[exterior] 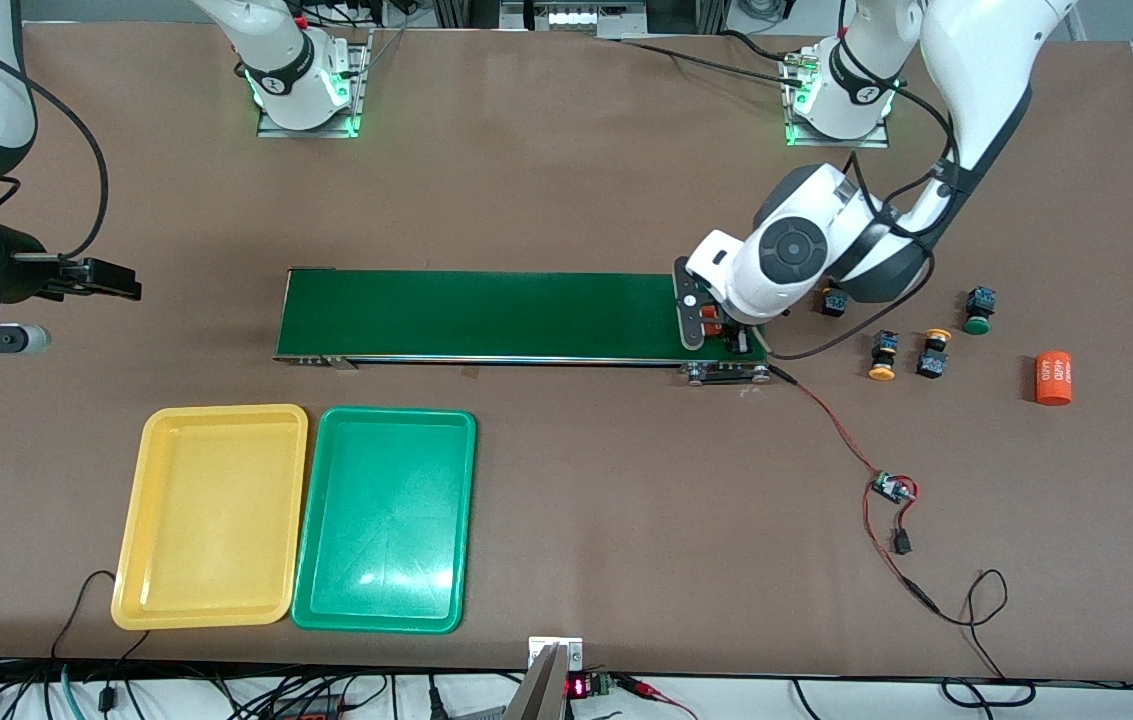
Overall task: Sort buttons by color to trays
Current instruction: 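Carry the orange cylinder onto the green conveyor and open the left gripper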
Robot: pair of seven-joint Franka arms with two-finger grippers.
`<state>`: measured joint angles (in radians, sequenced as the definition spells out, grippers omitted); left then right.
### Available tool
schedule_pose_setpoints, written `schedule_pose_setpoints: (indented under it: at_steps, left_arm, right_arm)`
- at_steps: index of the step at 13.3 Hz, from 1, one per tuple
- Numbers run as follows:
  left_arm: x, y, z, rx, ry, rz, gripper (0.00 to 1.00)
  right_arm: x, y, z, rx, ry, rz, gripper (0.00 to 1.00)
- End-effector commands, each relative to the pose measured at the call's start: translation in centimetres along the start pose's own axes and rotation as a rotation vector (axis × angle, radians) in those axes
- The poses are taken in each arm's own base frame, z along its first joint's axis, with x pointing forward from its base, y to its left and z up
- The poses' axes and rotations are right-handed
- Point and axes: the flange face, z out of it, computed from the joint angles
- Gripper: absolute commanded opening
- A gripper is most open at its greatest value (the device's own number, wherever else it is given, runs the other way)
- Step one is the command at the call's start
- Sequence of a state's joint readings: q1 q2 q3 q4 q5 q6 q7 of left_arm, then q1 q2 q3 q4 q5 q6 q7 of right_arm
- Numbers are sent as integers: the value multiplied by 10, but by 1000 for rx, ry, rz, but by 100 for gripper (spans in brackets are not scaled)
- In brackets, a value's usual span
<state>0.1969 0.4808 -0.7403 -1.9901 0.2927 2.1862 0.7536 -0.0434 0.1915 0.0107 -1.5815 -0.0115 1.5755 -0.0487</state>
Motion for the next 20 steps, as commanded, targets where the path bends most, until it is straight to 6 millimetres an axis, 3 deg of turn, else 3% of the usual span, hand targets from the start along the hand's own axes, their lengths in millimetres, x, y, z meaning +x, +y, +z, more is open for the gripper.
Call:
schedule_pose_setpoints:
  at_steps: [1,2,4,6,8,11,14,17,20]
  left_arm:
    - [-2,5,18,58,10,67,11]
    - [-1,4,19,59,14,67,15]
    - [0,4,17,63,14,65,100]
    - [-7,-1,10,71,9,59,100]
    - [-23,-10,-15,86,-22,11,100]
    - [-50,-34,-72,-11,-64,-148,100]
    - [-74,-50,-133,-54,-144,-442,100]
    - [-119,-74,-169,-23,-145,-756,100]
    - [-167,-107,-221,112,-117,-858,100]
  right_arm:
    - [0,0,0,2,-16,-13,100]
    - [-1,0,0,2,-17,-15,100]
    - [-1,0,0,2,-17,-13,100]
    - [-1,0,0,2,-17,-13,100]
    - [-1,1,0,2,-16,-13,100]
    - [0,1,0,2,-14,-13,100]
    - [0,1,0,2,-14,-13,100]
    - [0,0,0,2,-14,-15,100]
    - [0,0,0,2,-14,-15,100]
